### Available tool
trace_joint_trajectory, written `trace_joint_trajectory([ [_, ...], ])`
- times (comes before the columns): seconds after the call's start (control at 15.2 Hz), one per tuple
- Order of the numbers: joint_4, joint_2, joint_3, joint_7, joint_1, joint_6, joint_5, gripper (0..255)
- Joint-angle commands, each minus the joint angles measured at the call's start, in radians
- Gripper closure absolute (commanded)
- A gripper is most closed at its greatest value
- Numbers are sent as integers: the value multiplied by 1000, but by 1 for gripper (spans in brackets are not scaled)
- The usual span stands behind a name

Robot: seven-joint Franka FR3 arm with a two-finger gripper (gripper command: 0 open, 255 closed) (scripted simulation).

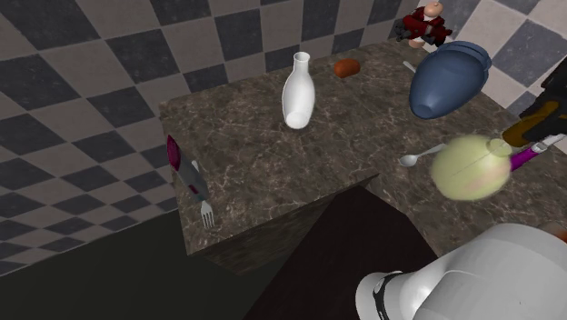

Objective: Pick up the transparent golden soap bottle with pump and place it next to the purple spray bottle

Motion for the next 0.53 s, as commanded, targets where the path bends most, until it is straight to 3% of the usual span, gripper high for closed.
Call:
trace_joint_trajectory([
  [0.0,-33,-15,-15,4,-8,18,-15,255],
  [0.46,-126,-57,-71,10,-34,72,-69,255],
])
